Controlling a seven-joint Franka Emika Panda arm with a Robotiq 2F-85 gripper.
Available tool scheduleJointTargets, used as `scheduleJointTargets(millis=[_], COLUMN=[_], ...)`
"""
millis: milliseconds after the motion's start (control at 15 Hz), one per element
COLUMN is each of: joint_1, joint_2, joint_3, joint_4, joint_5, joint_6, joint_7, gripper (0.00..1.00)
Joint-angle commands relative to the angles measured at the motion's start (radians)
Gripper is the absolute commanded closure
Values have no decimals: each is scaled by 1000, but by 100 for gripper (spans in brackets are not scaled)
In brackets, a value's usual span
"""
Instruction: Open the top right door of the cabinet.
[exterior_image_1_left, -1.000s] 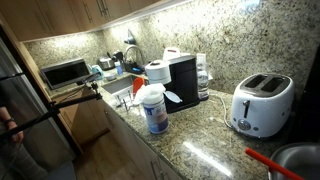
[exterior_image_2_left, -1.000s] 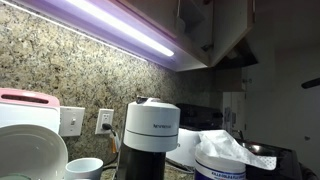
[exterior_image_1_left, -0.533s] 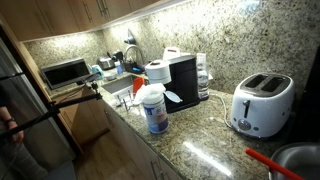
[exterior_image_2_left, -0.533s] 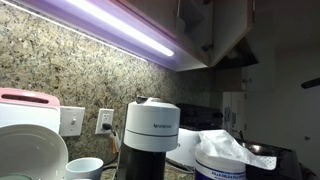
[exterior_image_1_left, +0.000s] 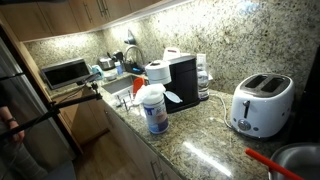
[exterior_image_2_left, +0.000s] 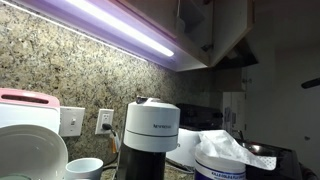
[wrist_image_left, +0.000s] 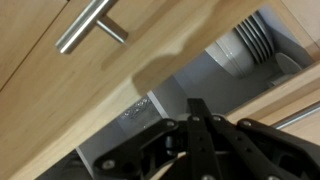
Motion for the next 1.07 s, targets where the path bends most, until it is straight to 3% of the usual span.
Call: scheduleJointTargets(millis=[0,467,1000], joint_1=[-9,-22,-98], joint_2=[-24,-75,-115], joint_3=[0,5,-84], joint_4=[-35,-40,-50], joint_5=[20,12,17], joint_6=[-8,-9,8], joint_7=[-8,-21,-21], gripper=[100,100,100])
